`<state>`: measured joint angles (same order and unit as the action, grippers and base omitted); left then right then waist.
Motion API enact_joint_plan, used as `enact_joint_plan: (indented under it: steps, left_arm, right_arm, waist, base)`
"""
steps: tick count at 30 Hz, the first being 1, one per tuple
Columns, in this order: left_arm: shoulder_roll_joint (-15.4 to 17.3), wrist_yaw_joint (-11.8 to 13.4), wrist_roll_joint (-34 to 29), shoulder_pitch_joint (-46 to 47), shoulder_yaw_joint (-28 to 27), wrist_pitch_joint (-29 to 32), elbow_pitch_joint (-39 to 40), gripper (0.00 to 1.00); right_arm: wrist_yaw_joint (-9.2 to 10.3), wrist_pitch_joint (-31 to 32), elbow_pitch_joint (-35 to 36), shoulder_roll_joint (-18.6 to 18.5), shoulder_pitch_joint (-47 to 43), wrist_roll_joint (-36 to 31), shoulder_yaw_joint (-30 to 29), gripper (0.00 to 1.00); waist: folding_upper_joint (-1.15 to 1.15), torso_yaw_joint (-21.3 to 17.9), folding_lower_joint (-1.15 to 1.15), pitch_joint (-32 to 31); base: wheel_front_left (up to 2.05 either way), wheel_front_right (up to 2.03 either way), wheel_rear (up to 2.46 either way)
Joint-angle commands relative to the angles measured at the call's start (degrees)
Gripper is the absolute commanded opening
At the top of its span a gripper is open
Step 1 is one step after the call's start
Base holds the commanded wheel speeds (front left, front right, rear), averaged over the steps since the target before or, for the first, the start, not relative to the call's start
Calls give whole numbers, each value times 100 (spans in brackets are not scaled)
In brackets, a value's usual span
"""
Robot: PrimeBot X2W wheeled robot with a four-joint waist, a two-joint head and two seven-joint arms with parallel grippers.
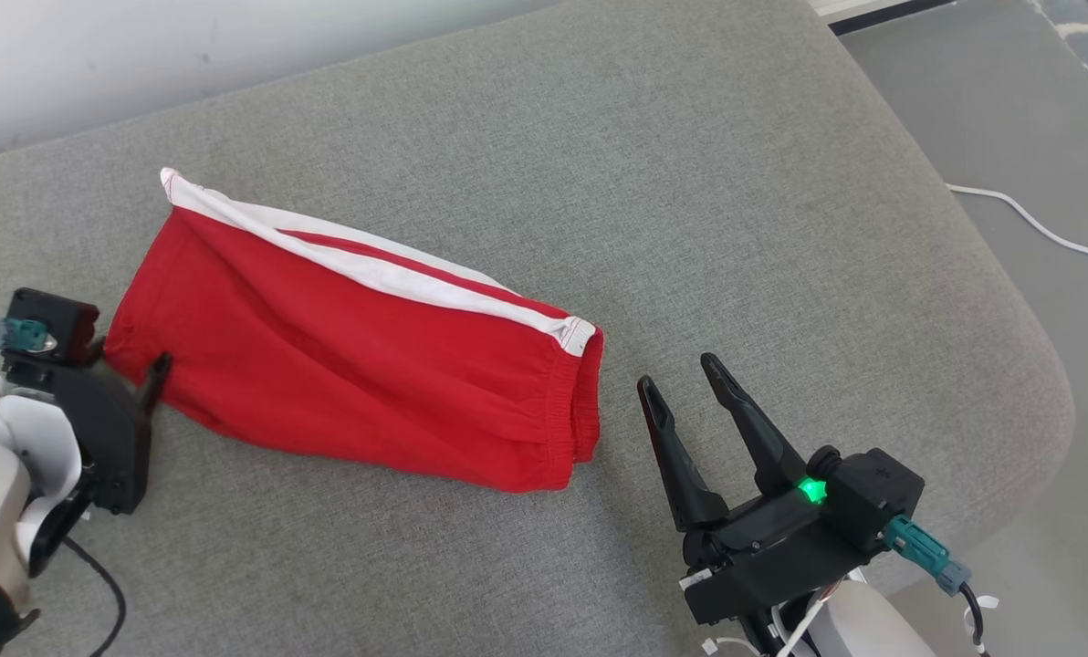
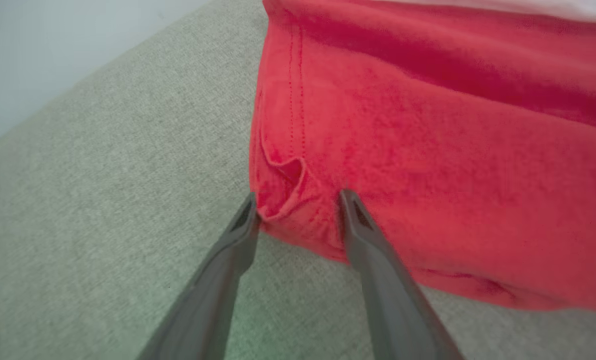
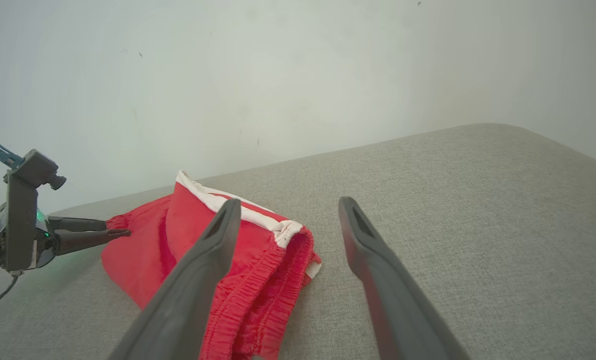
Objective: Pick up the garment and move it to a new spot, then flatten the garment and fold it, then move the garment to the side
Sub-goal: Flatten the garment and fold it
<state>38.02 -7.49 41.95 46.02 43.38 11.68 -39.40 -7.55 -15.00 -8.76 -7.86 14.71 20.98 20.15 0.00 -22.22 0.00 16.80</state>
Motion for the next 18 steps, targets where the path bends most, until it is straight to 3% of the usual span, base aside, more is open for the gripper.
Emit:
enact_joint_plan:
  steps: [1, 8, 18]
  left_arm:
    - [-50, 12, 42, -141, 38, 74, 4, 0]
    - [-153, 275, -17, -204, -75, -469, 309, 0]
    - [-277, 1024, 183, -1183, -297, -1302, 1314, 0]
  right_arm:
    - [13, -25, -18, 34, -54, -41, 12, 100]
    - [13, -24, -121, -64, -140, -151, -97, 100]
    - [13, -17, -160, 79, -599, -528, -527, 100]
  waist:
    - [0, 10, 0, -16]
    - [0, 246, 0, -235]
    - [0, 862, 0, -565]
  base:
    - [0, 0, 0]
    - [0, 0, 0]
    - [0, 0, 0]
